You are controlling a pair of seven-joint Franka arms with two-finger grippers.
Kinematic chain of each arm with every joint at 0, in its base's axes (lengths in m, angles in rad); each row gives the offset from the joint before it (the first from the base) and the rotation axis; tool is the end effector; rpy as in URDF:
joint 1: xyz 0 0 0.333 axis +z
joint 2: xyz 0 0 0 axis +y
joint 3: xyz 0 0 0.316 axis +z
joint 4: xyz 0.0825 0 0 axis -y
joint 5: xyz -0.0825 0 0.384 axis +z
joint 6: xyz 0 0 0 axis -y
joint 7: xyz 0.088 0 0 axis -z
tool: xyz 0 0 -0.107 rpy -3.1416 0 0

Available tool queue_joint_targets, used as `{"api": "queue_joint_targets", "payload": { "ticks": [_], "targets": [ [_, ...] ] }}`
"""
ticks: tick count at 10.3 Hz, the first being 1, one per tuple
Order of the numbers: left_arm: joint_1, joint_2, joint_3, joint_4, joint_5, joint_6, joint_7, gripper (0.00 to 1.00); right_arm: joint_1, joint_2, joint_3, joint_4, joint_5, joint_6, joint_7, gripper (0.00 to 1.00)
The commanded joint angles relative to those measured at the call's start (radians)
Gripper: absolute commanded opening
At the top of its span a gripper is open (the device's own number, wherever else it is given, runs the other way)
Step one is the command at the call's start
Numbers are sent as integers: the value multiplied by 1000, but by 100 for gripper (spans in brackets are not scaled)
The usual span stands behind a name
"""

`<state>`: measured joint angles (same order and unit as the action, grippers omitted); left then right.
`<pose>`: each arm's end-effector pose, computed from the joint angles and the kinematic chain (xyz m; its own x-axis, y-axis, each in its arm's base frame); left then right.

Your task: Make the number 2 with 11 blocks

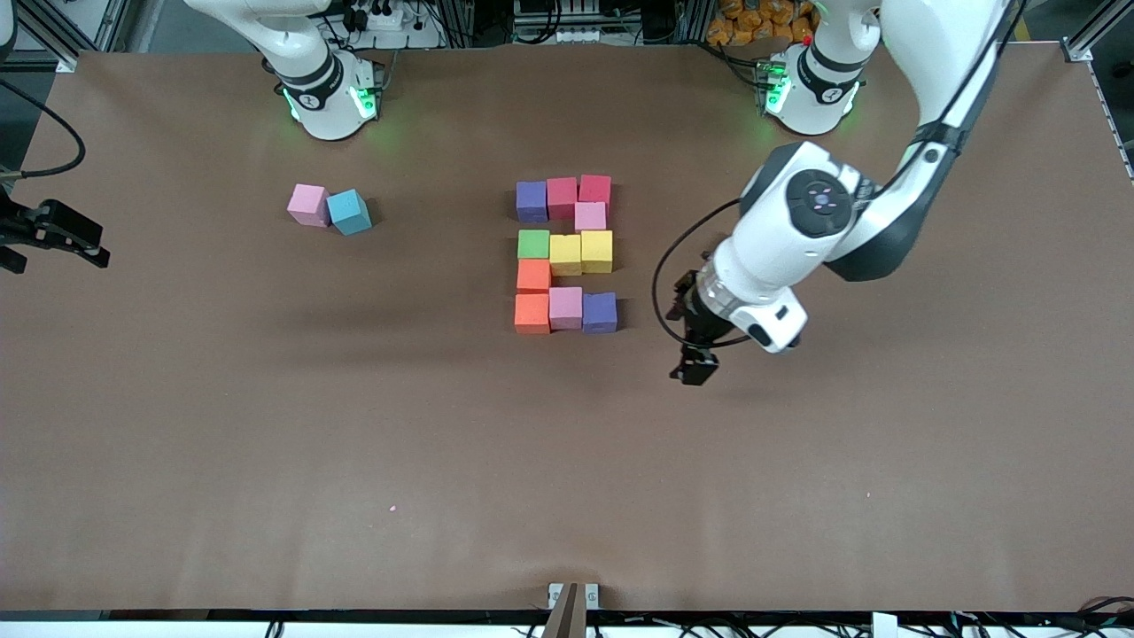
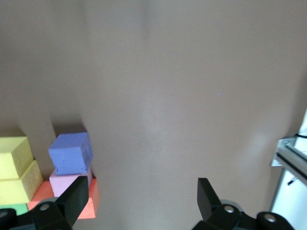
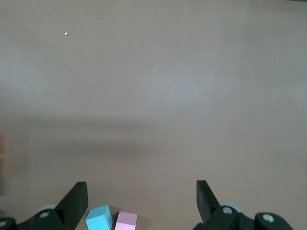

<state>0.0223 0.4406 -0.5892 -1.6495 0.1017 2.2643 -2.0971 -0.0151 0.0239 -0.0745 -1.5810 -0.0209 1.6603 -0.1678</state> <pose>0.6053 -0.3208 0.4176 0.0383 0.9675 -0.2500 0.9905 -0.0037 0.1376 0.5680 -0.0526 0.6144 0.9955 0.0802 0.0509 0.0786 -0.9964 0.0316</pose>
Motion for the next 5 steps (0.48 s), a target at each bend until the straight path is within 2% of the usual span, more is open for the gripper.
{"api": "queue_joint_targets", "payload": {
  "ticks": [1,5],
  "targets": [
    [45,-49,-11,-4,6,-54,84,100,-8,13,7,24,15,-2,1,100],
    [116,-60,-11,81,4,-218,331,100,-8,13,7,24,13,-4,1,100]
  ]
}}
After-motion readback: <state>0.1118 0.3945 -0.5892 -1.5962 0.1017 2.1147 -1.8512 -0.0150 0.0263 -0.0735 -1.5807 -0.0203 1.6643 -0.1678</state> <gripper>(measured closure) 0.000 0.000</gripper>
